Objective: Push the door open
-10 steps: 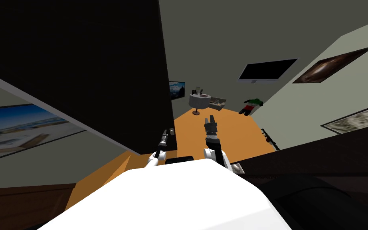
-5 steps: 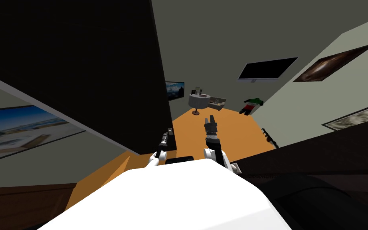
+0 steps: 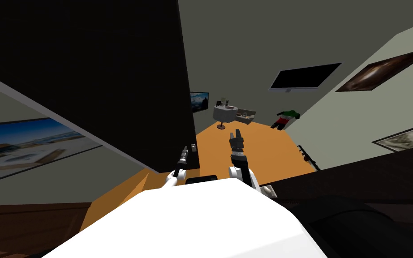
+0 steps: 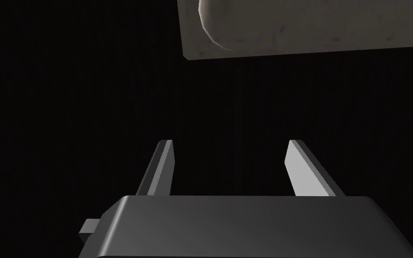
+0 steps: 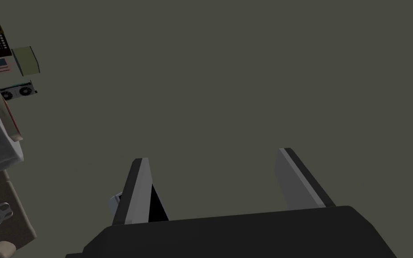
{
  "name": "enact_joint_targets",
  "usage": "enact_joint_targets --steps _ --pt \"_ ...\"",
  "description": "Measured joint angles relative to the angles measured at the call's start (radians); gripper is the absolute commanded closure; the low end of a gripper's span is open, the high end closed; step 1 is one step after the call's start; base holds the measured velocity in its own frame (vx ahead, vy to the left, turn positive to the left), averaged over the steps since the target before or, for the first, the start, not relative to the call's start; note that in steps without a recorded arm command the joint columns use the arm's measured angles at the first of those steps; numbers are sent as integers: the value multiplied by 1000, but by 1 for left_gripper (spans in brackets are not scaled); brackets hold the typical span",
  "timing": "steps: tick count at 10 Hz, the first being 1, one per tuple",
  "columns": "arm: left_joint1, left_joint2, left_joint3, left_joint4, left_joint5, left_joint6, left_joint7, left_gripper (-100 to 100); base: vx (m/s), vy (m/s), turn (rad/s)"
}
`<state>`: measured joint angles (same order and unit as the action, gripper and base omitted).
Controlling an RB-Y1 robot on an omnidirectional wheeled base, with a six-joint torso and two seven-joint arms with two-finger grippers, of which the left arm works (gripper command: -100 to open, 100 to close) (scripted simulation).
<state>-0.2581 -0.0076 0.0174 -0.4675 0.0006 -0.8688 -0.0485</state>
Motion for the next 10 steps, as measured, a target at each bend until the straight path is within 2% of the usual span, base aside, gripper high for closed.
enact_joint_targets --steps 1,4,6,8,9,10 --pt "13 1 -5 -24 1 11 -2 -100 18 104 121" --pt "34 25 -56 -57 49 25 -26 -100 18 95 106" --pt "47 31 -91 -78 83 34 -44 -100 -10 40 88" --pt "55 26 -127 -84 119 33 -61 -100 -47 -10 99" --pt "62 22 -144 -97 135 39 -69 -100 -86 -44 101" --pt "74 15 -161 -127 151 55 -79 -100 -120 -87 87"
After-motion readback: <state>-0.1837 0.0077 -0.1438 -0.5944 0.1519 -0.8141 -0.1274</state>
